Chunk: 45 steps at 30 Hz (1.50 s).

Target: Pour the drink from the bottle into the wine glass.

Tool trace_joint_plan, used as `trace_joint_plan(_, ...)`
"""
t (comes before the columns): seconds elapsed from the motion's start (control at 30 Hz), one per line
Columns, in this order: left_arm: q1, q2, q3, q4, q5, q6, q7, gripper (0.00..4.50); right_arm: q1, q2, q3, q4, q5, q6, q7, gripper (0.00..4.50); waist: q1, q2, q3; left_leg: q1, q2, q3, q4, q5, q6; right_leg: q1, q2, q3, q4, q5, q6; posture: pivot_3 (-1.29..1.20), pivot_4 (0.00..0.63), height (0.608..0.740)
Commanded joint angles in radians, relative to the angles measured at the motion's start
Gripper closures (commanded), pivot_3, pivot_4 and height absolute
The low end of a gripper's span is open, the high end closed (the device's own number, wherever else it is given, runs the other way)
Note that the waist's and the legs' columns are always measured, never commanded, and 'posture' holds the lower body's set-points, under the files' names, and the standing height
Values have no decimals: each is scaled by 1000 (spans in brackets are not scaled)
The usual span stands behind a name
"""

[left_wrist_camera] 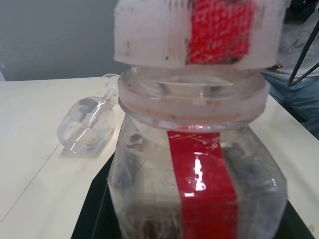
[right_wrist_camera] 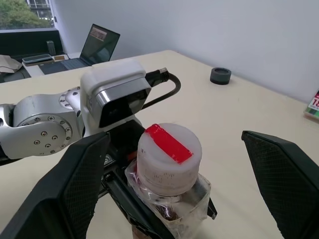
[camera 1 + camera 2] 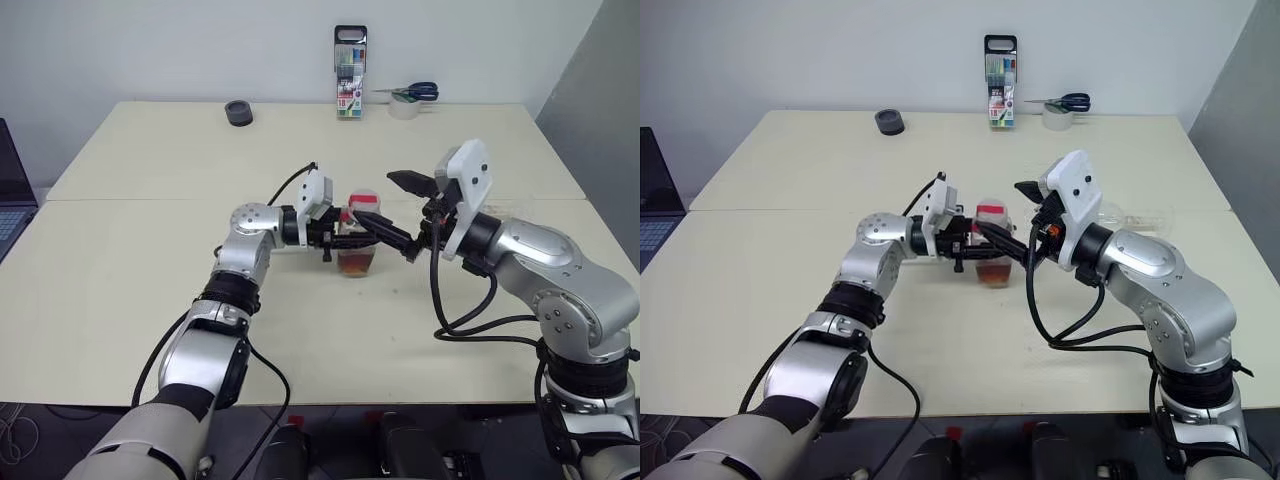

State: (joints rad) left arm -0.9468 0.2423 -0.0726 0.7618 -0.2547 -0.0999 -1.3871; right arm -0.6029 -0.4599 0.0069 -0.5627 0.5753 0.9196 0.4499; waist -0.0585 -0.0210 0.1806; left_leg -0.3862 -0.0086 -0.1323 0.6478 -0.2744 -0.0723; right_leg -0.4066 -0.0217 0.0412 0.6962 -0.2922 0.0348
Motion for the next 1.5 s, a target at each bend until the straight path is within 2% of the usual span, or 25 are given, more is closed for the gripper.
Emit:
trace_joint_plan(0.03, -9, -4, 9, -44, -14, -14, -2, 2861, -22, 0, -12, -2, 23, 8, 5, 0, 0, 0, 0, 0, 0, 0, 0, 0, 0, 0, 0, 0, 0, 0, 0, 0, 150, 740)
trace_joint_plan(0.37, -6, -7, 8, -50, -13, -18, -4, 2861, -43, 10, 3, 41, 35, 8, 22, 0, 0, 0, 0, 0, 0, 0, 0, 0, 0, 0, 0, 0, 0, 0, 0, 0, 150, 740)
trace_joint_plan(0.47, -4, -10, 7, -50, -12, -20, -2, 2861, -49, 14, 18, 55, 30, -1, 23, 590, 0, 0, 0, 0, 0, 0, 0, 0, 0, 0, 0, 0, 0, 0, 0, 0, 150, 740)
trace_joint_plan(0.67, 1, -12, 7, -54, -12, -20, 0, 2861, -59, 19, 36, 69, 12, -21, 19, 2688, 0, 0, 0, 0, 0, 0, 0, 0, 0, 0, 0, 0, 0, 0, 0, 0, 150, 740)
trace_joint_plan(1.0, 17, -6, 6, -61, -8, -19, 5, 2865, -51, -61, 106, 11, -164, -199, 39, 2768, 0, 0, 0, 0, 0, 0, 0, 0, 0, 0, 0, 0, 0, 0, 0, 0, 150, 740)
trace_joint_plan(1.1, 27, -4, 8, -74, -11, -5, 13, 2865, -32, -51, 63, -20, -146, -212, 39, 2771, 0, 0, 0, 0, 0, 0, 0, 0, 0, 0, 0, 0, 0, 0, 0, 0, 150, 740)
trace_joint_plan(1.2, 43, 1, 11, -96, -14, 6, 21, 2865, 11, -20, -58, -51, -54, -153, 1, 2775, 1, 0, 0, 0, 0, 0, 0, 0, 0, 0, 0, 0, 0, 0, 0, 0, 150, 740)
trace_joint_plan(1.37, 67, 30, 35, -152, -36, 57, 55, 2865, 218, -11, -248, -36, -50, -139, -84, 2776, 7, 0, 0, 0, 0, -1, 0, 0, 0, 1, -1, 0, 0, 0, 0, 0, 150, 740)
trace_joint_plan(1.5, 117, 90, 71, -271, -79, 160, 92, 2865, 465, 17, -246, 86, -219, -208, -206, 2776, 5, 0, 0, 0, 0, 0, 0, 0, 0, 1, 0, 0, 0, 0, 0, 0, 150, 740)
